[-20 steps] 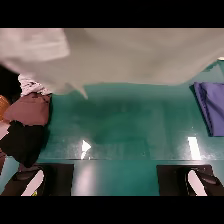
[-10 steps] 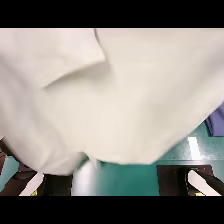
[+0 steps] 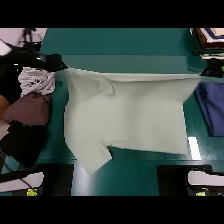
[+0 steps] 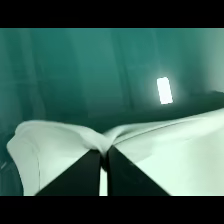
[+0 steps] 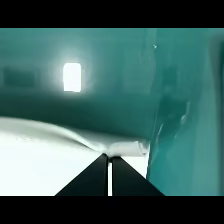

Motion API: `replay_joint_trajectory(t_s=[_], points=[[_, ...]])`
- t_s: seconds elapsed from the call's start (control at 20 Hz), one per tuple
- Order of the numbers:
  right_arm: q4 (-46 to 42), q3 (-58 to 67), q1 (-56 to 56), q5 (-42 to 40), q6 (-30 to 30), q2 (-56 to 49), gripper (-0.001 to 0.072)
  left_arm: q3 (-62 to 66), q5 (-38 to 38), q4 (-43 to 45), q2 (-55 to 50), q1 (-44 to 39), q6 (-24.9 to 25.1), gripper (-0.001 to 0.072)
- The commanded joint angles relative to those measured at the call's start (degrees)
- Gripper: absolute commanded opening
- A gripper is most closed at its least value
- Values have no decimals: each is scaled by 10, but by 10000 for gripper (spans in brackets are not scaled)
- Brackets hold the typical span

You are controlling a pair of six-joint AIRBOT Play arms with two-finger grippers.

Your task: Fold the shirts.

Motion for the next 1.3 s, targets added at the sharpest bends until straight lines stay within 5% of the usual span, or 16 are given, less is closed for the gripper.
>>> replay_joint_trajectory(t_s=[0.0, 0.3, 0.45, 0.6, 1.05, 1.1, 1.15, 1.2, 1.25], points=[[4, -13, 6, -100, 11, -79, 16, 28, 121, -2, -107, -3, 12, 27], [7, -13, 24, -190, 19, -105, 16, 128, 119, 1, -172, 0, 70, 27], [2, -15, 43, -136, 3, -97, 15, 137, 6, 35, -170, 0, 90, 27], [-47, -79, 68, -120, -3, -66, 15, 115, -127, 74, -170, 0, 89, 26], [-14, -281, 68, -205, -2, 9, 18, 16, -124, 129, -170, 0, 24, 30], [6, -281, 68, -203, -2, 8, 24, 16, -124, 133, -170, 0, 12, 154], [25, -281, 64, -203, -2, 8, 129, 16, -129, 135, -170, 0, 5, 470], [45, -281, 57, -199, -2, 11, 335, 16, -136, 139, -169, 0, -1, 537], [54, -281, 49, -187, -2, 17, 381, 17, -149, 141, -165, 0, -3, 538]])
